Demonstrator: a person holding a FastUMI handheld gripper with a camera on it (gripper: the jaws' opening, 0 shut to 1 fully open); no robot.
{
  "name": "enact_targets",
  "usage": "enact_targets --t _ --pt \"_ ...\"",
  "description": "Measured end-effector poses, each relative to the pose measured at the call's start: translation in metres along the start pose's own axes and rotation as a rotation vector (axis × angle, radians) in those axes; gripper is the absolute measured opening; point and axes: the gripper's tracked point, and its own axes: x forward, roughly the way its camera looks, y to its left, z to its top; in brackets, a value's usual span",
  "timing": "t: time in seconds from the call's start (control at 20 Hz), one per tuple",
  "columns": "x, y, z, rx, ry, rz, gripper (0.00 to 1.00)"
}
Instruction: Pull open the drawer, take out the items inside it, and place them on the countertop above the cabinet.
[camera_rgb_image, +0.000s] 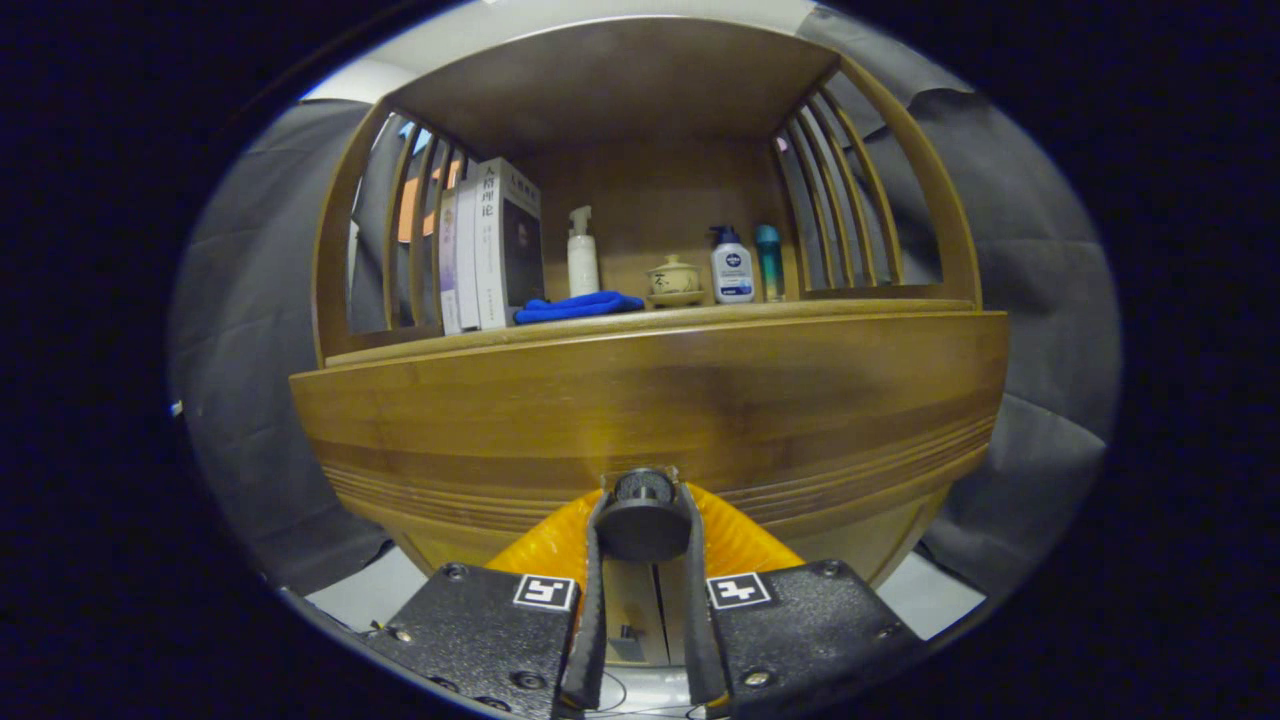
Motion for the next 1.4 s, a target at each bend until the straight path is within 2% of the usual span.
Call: enact_targets --t 0.75,1.4 --pt "-0.075 0.002 -0.019 0.025 0.015 -0.001 0.35" --pt "-0.135 -0.003 -0.043 -0.001 0.083 0.013 0.35"
